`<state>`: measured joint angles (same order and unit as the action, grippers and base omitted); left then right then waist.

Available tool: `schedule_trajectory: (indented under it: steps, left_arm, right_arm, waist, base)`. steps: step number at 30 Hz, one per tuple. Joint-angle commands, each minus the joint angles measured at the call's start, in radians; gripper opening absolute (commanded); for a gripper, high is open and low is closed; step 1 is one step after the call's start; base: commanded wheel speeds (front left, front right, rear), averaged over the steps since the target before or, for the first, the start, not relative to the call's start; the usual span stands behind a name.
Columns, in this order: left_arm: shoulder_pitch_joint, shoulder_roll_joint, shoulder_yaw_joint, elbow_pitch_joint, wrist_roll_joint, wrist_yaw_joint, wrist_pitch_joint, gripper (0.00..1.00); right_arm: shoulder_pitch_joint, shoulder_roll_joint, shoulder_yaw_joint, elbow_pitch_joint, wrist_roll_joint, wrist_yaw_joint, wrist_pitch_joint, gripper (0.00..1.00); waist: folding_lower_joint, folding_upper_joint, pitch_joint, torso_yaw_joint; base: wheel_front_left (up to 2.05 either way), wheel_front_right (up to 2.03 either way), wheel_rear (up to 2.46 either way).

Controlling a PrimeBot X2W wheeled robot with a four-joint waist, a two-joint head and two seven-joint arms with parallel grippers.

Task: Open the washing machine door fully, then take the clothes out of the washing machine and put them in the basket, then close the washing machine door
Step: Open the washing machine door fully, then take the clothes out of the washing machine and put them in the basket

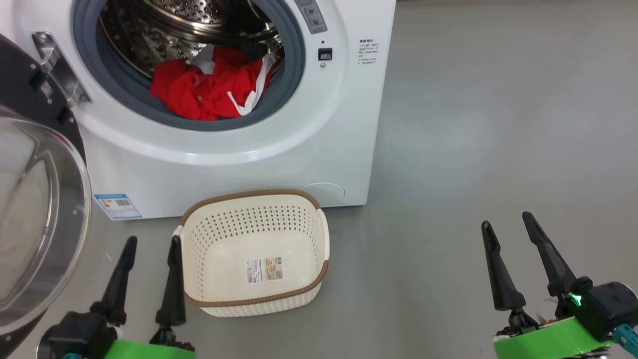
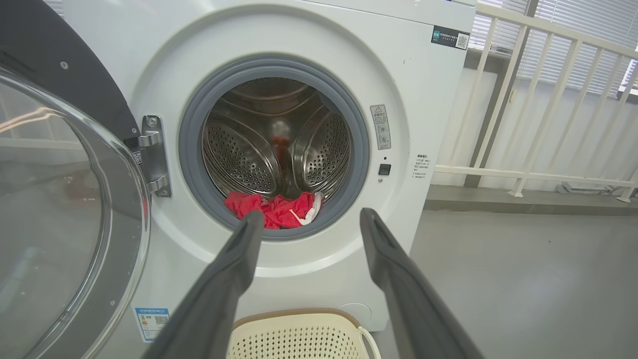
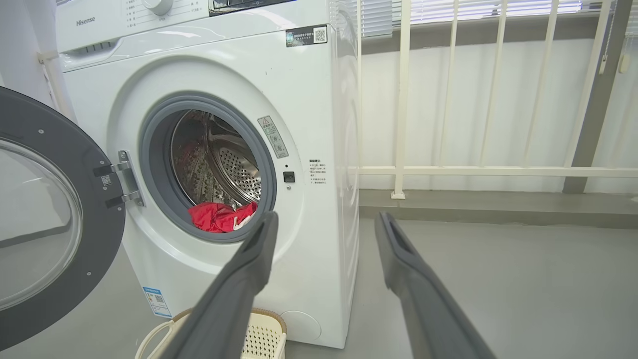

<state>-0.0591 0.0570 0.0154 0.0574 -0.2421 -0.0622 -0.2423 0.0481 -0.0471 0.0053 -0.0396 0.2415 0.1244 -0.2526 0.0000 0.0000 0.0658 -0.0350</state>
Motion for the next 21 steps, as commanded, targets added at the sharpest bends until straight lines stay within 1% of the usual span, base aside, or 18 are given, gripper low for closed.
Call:
schedule_trajectory:
  steps: [1,10,21]
  left_arm:
    - [-0.004,0.025,0.028,-0.020,0.002,-0.006,-0.004,1.00]
    - [0.077,0.033,0.028,-0.012,0.011,0.010,-0.007,1.00]
    - [0.119,0.038,0.010,-0.030,0.017,0.016,-0.003,1.00]
  right_arm:
    - [-0.005,-0.003,0.011,-0.029,-0.005,0.006,-0.008,1.00]
    - [0.063,-0.003,-0.004,-0.033,-0.002,0.006,-0.009,1.00]
    - [0.093,-0.003,0.000,-0.055,-0.009,0.006,-0.009,1.00]
  waist:
    - [0.0000,0.0000,-0.011,-0.006]
    - [0.0000,0.0000,-0.083,-0.013]
    - [0.0000,0.0000,-0.101,-0.005]
  base:
    - [0.00,0.00,0.00]
    - [0.00,0.00,0.00]
    - [0.00,0.00,0.00]
